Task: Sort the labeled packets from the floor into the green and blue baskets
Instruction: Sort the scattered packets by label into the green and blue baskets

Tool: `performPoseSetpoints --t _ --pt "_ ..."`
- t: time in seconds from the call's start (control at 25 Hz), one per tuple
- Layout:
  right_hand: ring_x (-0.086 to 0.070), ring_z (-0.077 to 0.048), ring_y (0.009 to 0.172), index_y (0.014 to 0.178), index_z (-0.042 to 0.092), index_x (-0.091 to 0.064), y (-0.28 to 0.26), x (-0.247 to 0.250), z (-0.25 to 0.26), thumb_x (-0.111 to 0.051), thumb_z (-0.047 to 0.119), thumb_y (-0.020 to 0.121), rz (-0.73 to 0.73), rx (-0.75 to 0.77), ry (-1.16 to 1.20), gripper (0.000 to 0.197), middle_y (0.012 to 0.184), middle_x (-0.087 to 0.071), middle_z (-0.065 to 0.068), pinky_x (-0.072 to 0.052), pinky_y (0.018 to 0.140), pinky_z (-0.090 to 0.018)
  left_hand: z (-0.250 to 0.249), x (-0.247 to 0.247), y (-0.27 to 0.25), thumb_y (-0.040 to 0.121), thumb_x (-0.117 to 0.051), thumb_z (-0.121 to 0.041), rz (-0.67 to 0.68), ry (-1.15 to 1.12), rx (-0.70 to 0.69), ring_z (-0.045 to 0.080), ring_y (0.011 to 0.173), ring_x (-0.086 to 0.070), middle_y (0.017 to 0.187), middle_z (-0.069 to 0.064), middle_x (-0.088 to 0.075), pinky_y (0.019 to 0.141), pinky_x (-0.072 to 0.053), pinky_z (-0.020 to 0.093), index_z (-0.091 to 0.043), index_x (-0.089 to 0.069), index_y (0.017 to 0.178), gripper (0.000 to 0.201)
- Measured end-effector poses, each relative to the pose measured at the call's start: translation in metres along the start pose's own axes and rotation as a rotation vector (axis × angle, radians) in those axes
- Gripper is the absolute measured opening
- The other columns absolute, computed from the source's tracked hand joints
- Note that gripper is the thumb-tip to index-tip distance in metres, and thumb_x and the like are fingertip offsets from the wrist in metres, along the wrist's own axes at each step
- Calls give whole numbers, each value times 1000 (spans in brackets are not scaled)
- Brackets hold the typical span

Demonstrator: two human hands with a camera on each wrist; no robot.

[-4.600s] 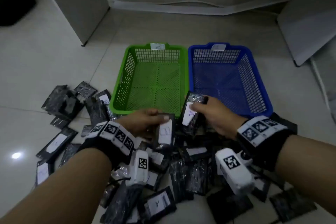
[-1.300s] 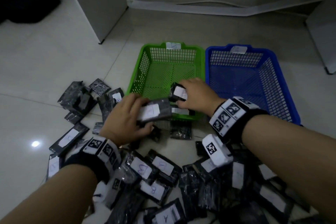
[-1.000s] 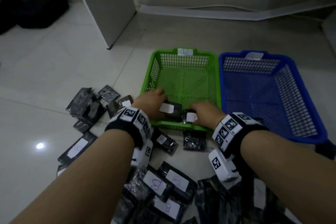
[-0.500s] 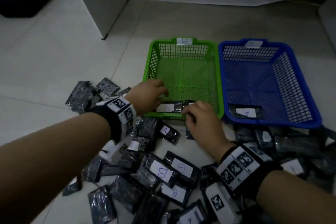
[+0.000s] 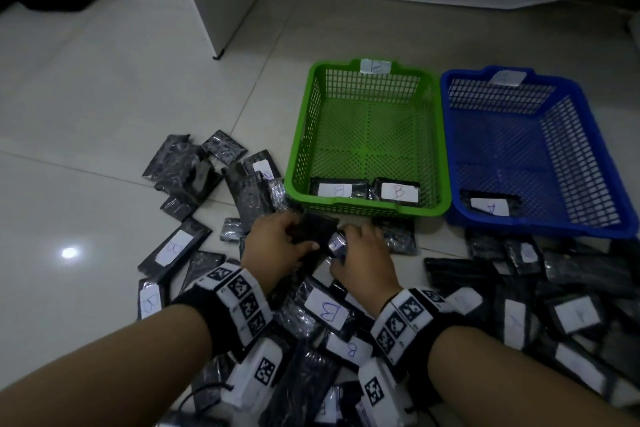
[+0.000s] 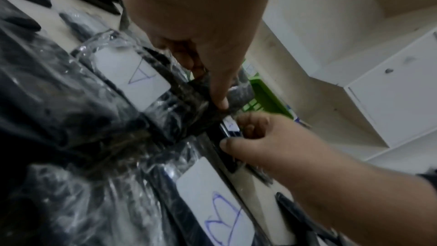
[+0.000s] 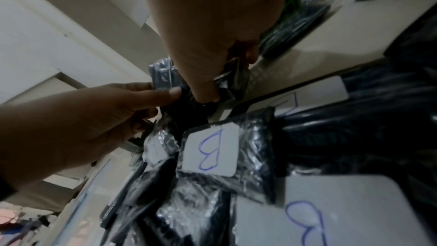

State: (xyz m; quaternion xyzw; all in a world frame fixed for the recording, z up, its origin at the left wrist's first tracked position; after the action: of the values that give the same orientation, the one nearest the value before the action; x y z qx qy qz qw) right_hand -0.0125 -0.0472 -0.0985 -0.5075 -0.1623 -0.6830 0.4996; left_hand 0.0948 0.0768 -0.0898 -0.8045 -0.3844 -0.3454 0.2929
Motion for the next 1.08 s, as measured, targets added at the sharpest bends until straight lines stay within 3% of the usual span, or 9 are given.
performPoseSetpoints --t 0.12,0.28,0.4,0.56,0.68,0.76,0.84,0.92,1.08 --pt "-53 -22 102 119 24 -44 -19 12 -10 -70 22 75 12 -44 264 51 121 -36 -2 -51 82 -32 -8 22 -13 67 -81 -11 25 -245 -193 13 86 -61 90 -9 -63 74 -52 32 -22 -62 82 26" --pt "-51 -13 92 116 26 -46 -39 38 -20 -70 14 76 -52 -6 458 48 112 -39 0 -40 67 -7 -26 41 -33 71 -70 15 151 -492 -434 16 101 -64 103 -1 -64 83 -55 33 -10 -65 82 27" --pt "-58 -12 93 113 26 -49 -41 71 -27 -73 15 75 -135 28 548 46 110 -55 -2 -46 75 -16 -55 50 -43 67 -77 9 242 -514 -496 15 111 -60 117 4 -55 91 -53 28 -7 -68 89 29" --pt "-58 -16 97 115 23 -52 -32 124 -34 -75 16 76 -174 41 551 46 111 -57 -2 -45 80 -23 -98 55 -38 65 -83 -29 293 -477 -517 13 117 -54 121 -1 -51 97 -47 23 -13 -70 94 35" --pt "-56 -15 94 116 21 -53 -21 164 -44 -77 18 75 -237 40 527 47 107 -53 2 -43 74 -21 -135 59 -20 77 -75 -13 144 -423 -553 6 112 -54 117 3 -54 95 -44 15 -11 -68 95 19" --pt "-57 -16 94 116 22 -54 -15 185 -58 -77 19 75 -273 38 536 47 111 -54 0 -44 76 -25 -153 59 1 76 -75 -6 81 -330 -572 1 113 -51 126 3 -49 93 -42 9 -15 -60 106 35" --pt "-59 -19 97 115 26 -55 -9 200 -79 -77 20 74 -303 48 536 47 114 -56 -2 -50 81 -33 -171 54 25 72 -77 -3 121 -337 -500 9 117 -51 134 0 -38 91 -50 18 -26 -47 115 58" --pt "-59 -21 100 113 32 -56 -1 208 -107 -76 21 73 -327 37 530 46 114 -58 -5 -52 87 -41 -193 47 46 70 -78 -1 178 -431 -380 19 104 -63 128 1 -40 78 -59 31 -31 -38 118 69" --pt "-58 -22 106 114 35 -60 13 220 -179 -69 17 81 -421 -95 549 39 118 -58 -9 -48 98 -44 -242 12 82 76 -73 -4 108 -461 -296 22 81 -69 100 2 -59 68 -60 40 -22 -39 116 55"
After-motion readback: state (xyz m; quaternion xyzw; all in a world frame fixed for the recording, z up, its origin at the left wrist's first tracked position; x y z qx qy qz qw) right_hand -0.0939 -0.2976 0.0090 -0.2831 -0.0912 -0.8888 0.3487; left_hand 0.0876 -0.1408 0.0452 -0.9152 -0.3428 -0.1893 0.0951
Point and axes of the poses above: each hand's wrist, its own y-axis towards the middle knuckle, its own x-axis out of the back of the hand, z = x × y, the point moved 6 cm from there along y, towards the middle knuckle
